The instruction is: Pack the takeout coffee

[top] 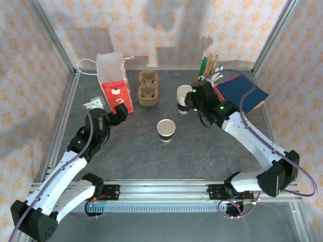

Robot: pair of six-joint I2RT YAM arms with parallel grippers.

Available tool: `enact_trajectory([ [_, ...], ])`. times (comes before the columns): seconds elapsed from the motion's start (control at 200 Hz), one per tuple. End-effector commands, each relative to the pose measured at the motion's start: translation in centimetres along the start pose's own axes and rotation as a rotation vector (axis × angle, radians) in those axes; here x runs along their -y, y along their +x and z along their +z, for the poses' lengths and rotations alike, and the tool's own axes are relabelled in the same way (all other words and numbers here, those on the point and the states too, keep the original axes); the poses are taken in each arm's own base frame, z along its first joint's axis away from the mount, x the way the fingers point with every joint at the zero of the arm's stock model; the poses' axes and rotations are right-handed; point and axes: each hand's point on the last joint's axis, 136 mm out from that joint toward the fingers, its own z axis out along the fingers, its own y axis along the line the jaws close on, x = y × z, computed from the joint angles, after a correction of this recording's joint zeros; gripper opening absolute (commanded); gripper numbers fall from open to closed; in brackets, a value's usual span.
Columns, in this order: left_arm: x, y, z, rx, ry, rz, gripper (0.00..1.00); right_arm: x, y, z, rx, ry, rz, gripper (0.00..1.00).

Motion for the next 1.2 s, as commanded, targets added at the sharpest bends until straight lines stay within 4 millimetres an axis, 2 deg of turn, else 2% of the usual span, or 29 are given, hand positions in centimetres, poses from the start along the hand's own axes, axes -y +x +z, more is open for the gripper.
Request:
enact_trajectory([
  [0.0,0.9,-1.5,-0.7,0.035,0.031,-0.021,0.99,4.5,-2.2,-0.4,0.041,0.086,0.083,0.43],
  [0.105,1.0,-1.6,-0.6,0.034,0.039,-0.024,0.99,8.6,-2.8,1.3,0.021,0.132,0.184,0.43],
  [0.235,1.2,-1.5,-0.6,0.032,0.048,-0.025,0.99,11.8,-2.3,3.7,-0.008,0.172,0.226,0.43],
  [0.31,1.3,-1.5,-0.6,0.03,0.05,-0.026,0.99,12.1,-1.9,5.0,-0.034,0.172,0.198,0.43],
  [0.44,1.3,-1.5,-0.6,0.032,0.049,-0.025,0.99,11.5,-1.6,6.8,-0.063,0.135,0.072,0.42],
  [0.556,1.3,-1.5,-0.5,0.033,0.053,-0.026,0.99,12.5,-1.5,8.2,-0.062,0.184,0.0,0.43],
  [0.716,1.5,-1.4,-0.3,0.025,0.058,-0.025,0.99,15.7,-1.1,10.5,-0.099,0.297,0.082,0.43],
  [0.826,1.5,-1.3,-0.2,0.023,0.059,-0.025,0.99,16.8,-1.1,12.0,-0.12,0.3,0.139,0.43],
  [1.031,1.4,-1.3,-0.2,0.022,0.054,-0.024,0.99,17.5,-1.7,14.4,-0.154,0.313,0.141,0.37],
  [1.196,1.2,-1.2,-0.3,0.019,0.045,-0.022,0.99,17.3,-1.8,15.8,-0.178,0.304,0.144,0.37],
])
